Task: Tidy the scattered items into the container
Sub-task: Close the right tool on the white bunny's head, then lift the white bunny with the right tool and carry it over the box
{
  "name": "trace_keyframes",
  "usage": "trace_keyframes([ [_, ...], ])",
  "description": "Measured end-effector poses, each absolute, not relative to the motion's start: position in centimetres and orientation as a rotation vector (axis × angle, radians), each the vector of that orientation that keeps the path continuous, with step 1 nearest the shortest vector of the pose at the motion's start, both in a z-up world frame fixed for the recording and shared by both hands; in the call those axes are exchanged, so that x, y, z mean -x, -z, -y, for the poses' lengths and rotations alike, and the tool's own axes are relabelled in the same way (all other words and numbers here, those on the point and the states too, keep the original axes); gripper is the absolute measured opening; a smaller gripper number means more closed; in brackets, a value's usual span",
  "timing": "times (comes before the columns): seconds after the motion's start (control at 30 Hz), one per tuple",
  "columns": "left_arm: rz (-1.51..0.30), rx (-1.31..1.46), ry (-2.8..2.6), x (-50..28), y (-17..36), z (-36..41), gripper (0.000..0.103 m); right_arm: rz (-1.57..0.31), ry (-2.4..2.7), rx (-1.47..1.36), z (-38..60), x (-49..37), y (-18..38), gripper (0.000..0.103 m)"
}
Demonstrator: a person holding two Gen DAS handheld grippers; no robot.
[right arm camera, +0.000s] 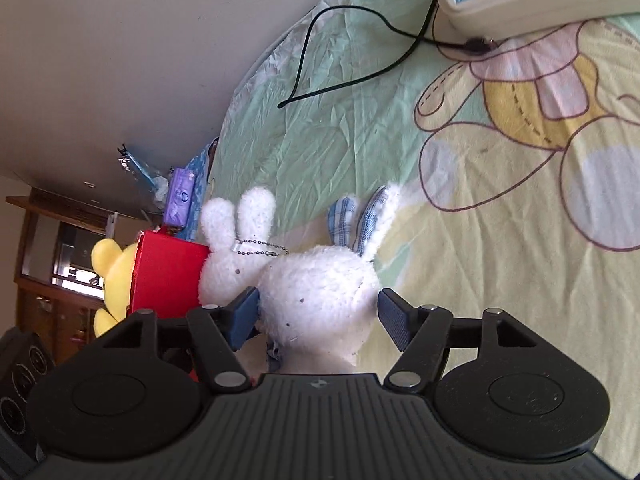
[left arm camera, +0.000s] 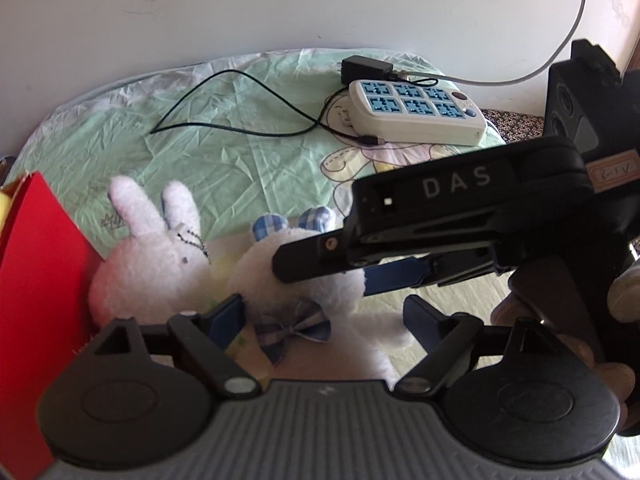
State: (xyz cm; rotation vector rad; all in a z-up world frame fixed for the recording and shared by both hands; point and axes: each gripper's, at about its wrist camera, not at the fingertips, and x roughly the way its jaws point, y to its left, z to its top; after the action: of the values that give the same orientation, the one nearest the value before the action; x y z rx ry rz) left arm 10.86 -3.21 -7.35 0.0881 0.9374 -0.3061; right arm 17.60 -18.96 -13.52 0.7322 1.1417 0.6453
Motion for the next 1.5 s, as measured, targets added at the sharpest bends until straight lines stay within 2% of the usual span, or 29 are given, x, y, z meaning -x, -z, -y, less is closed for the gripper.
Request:
trace_keyframes([
  [0.1, -0.932, -0.085, 0.293, -10.7, 7.5, 3.2, 0.081, -1.142, -0.66, -0.755, 18.9, -17.4, 13.8, 0.058],
  [0.2, -0.922, -0.078, 0.297, -10.0, 7.5, 3.6, 0.079, -1.13, -0.67, -0.732, 19.1, -16.6, 13.4, 0.055],
  [0.37, -0.893, -0.06, 0.34, -8.6, 6.2, 4.0, 0.062, -1.081, -0.64, -0.699, 20.5, -14.0, 12.0, 0.053],
  [0.63, -0.786, -0.099, 0.409, -5.0, 3.5, 5.3, 0.062, -0.908, -0.571, -0.575, 21.7, -9.4, 7.2, 0.052],
  [0.9, -0.592, -0.094, 0.405, -1.3, -3.0, 2.8, 0.062, -0.655, -0.607, -0.464, 19.9, -5.3, 0.8, 0.052],
  [1.2, -0.383, -0.11, 0.32, 1.9, -8.5, -4.3, 0.062, -0.47, -0.72, -0.429, 13.6, -4.3, -4.8, 0.052],
  [1.5, -0.378, -0.117, 0.22, 2.0, -9.1, -15.2, 0.062, -0.44, -0.801, -0.413, 1.7, -5.0, -5.4, 0.052],
])
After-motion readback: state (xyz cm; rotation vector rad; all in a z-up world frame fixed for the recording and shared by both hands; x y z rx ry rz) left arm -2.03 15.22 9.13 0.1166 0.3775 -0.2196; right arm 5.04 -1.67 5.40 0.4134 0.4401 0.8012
